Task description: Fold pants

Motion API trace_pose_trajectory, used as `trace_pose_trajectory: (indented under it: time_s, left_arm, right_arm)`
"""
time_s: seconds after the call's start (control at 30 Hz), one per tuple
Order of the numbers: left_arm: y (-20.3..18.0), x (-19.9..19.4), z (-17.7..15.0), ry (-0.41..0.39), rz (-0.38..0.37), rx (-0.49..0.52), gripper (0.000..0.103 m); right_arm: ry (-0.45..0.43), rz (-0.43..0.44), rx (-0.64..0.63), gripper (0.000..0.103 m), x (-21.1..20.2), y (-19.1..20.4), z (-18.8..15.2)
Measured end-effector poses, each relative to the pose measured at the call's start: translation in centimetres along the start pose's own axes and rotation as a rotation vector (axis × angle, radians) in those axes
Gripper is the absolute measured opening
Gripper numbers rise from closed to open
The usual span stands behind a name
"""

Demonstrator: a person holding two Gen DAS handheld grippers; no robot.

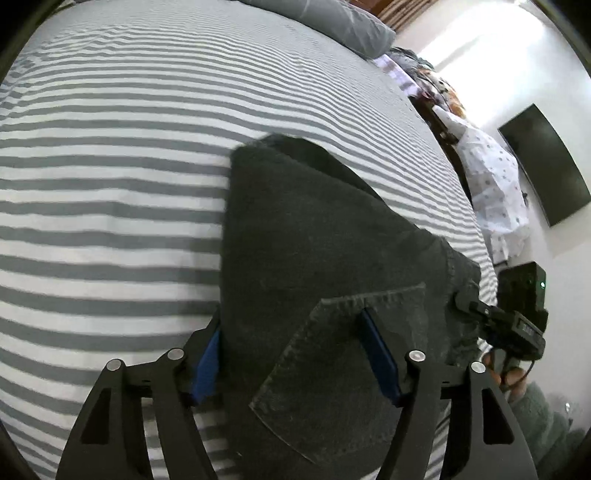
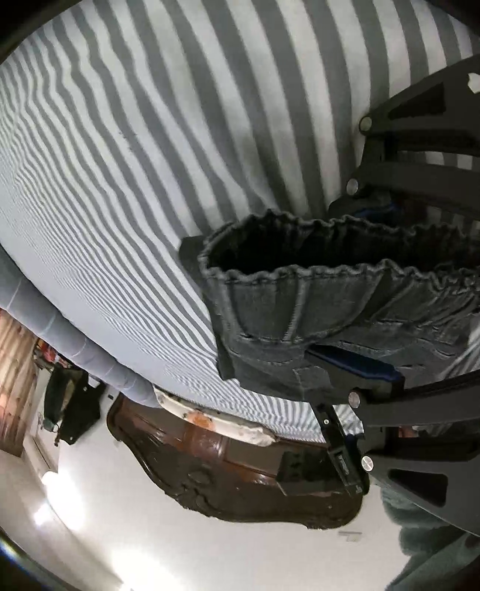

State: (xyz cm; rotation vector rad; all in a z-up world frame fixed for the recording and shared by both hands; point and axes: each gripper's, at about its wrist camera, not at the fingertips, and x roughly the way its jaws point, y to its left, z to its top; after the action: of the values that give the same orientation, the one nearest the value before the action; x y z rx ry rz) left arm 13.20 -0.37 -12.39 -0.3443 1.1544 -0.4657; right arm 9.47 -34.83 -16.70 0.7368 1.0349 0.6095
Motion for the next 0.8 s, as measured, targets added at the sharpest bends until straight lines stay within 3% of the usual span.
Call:
trace_pose_trajectory:
  time_s: [0.3,0.43,0.57,0.67,0.8]
  left_arm:
    - [1.0,-1.2,-1.4,0.028,-0.033,0.0,0.062]
    - [0.4,-0.8,-0.7,0.028,-0.027,0.008,0.078]
    - [-1.4,-0.4,-1.2,0.015,0.071,0.086,0.08]
    - [-1.9,-0.5,-1.3,0.017,0.142,0.093,0.07]
    - [-1.5,-1.4,-1.2,0.016,0.18,0.055,0.047]
  right_arm:
    - [0.032,0.001,0.012,0.05,0.6,0.0,-0.9]
    - [0.048,-0.044,0.009,0.049,1.1,0.7,-0.4]
    - [0.045,-0.082,0.02,0.047,1.2,1.3,-0.3]
    - [0.032,-0.138,0.008,0.042,1.1,1.9,-0.7]
    - [0.015,-0.192,0.017,0.035,0.9,2.7,-0.9]
